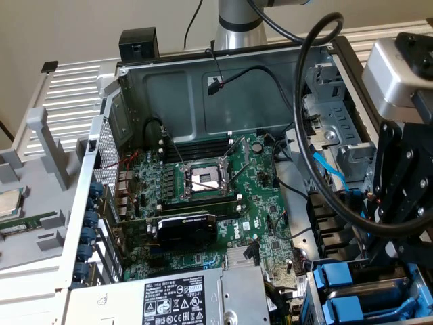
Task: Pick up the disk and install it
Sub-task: 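Insert the first disk wire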
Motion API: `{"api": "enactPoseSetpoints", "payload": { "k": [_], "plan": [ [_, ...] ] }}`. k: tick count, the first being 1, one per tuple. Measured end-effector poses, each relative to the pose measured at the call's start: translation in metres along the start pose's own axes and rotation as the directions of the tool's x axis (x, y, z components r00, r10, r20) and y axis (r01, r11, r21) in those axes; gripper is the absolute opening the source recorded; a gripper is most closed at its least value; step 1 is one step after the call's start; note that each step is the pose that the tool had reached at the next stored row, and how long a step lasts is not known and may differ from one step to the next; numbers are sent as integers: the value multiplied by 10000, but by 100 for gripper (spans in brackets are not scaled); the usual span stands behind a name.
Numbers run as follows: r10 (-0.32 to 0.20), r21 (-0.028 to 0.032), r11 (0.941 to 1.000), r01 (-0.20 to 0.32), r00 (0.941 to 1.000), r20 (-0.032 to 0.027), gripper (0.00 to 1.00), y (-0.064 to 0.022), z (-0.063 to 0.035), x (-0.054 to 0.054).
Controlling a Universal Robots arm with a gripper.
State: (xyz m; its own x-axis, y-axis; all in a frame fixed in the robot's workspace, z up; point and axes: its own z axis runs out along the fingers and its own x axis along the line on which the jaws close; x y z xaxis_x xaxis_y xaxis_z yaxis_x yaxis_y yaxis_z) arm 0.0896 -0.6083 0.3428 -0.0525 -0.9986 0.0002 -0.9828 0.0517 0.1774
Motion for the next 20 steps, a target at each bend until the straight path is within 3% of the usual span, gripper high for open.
{"api": "enactPoseSetpoints", "payload": {
  "k": [5, 11, 20],
  "plan": [
    [2, 35, 10000, -2, 10000, -14, 16, 2, 1, -15],
    [25, 77, 10000, -24, 9999, -138, 16, 8, 3, -38],
    [29, 208, 9998, -26, 9999, -142, 16, 31, 9, -37]
  ]
}}
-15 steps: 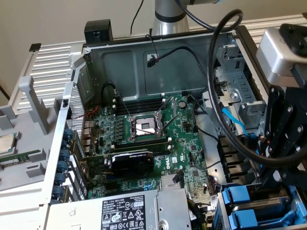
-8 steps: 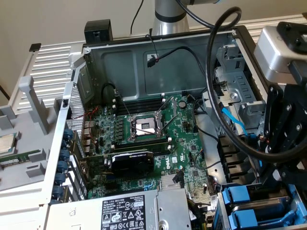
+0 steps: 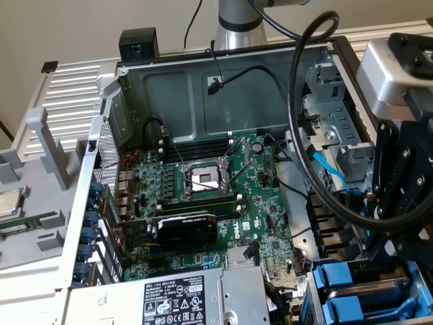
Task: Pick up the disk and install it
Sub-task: 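Insert the first disk wire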
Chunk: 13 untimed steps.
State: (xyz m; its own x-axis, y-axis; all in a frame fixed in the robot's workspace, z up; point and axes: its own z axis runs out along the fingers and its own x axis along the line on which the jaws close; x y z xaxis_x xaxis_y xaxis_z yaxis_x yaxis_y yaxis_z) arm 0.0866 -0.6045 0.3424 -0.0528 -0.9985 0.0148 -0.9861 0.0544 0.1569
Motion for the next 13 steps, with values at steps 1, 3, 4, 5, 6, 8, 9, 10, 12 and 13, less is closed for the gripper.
{"api": "enactPoseSetpoints", "payload": {
  "k": [1, 3, 4, 5, 6, 8, 9, 10, 12, 13],
  "plan": [
    [1, 16, 10000, -1, 10000, 0, 16, 7, 1, 0],
    [7, 33, 10000, -7, 10000, 2, 16, 11, 2, 1],
    [18, 37, 10000, -18, 10000, 5, 16, 11, 2, 1],
    [32, 38, 10000, -32, 10000, 8, 16, 11, 3, 1],
    [51, 38, 10000, -51, 10000, 11, 16, 11, 2, 0],
    [95, 40, 9999, -95, 10000, 17, 16, 11, 2, 1],
    [123, 41, 9999, -123, 9999, 20, 16, 12, 1, 1],
    [153, 41, 9999, -154, 9999, 25, 16, 11, 1, 1],
    [203, 41, 9998, -203, 9998, 34, 16, 11, 2, 1],
    [215, 41, 9998, -215, 9998, 36, 16, 11, 2, 1]
  ]
}}
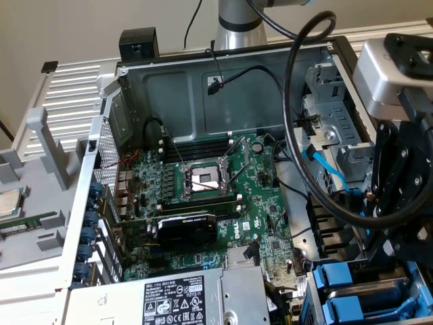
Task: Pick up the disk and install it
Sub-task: 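Insert the first disk wire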
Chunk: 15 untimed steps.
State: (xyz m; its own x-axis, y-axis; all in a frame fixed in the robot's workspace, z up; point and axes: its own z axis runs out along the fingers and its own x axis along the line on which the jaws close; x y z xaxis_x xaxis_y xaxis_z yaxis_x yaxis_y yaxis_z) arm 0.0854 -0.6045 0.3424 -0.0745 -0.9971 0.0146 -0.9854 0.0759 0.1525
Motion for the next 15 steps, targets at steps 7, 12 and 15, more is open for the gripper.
{"api": "enactPoseSetpoints", "payload": {
  "k": [7, 12, 15],
  "plan": [
    [15, 0, 10000, -15, 10000, 2, 16, -1, 0, 11],
    [18, 20, 10000, -18, 10000, 2, 16, -2, 2, 12],
    [21, 48, 10000, -21, 10000, 6, 16, -1, 5, 12]
  ]
}}
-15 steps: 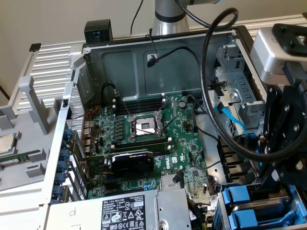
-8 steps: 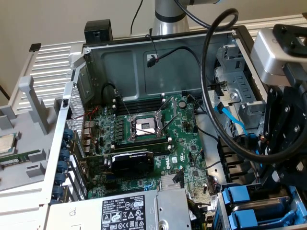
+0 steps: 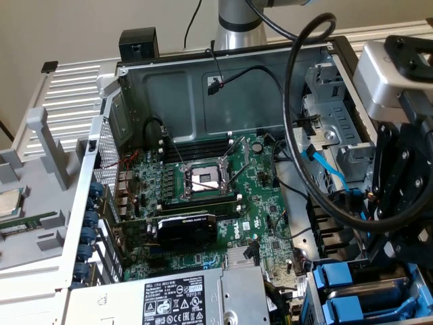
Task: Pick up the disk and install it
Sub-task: 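Insert the first disk wire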
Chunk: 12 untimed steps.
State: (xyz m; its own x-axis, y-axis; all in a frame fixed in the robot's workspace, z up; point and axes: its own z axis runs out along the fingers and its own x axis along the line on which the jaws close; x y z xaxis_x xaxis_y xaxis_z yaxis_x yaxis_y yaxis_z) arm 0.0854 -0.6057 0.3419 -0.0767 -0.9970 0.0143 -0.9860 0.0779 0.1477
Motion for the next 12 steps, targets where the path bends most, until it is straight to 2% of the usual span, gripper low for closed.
{"api": "enactPoseSetpoints", "payload": {
  "k": [7, 12],
  "plan": [
    [17, 63, 10000, -17, 10000, 9, 16, 16, 7, 1],
    [30, 78, 10000, -30, 10000, 11, 16, 21, 8, 2]
  ]
}}
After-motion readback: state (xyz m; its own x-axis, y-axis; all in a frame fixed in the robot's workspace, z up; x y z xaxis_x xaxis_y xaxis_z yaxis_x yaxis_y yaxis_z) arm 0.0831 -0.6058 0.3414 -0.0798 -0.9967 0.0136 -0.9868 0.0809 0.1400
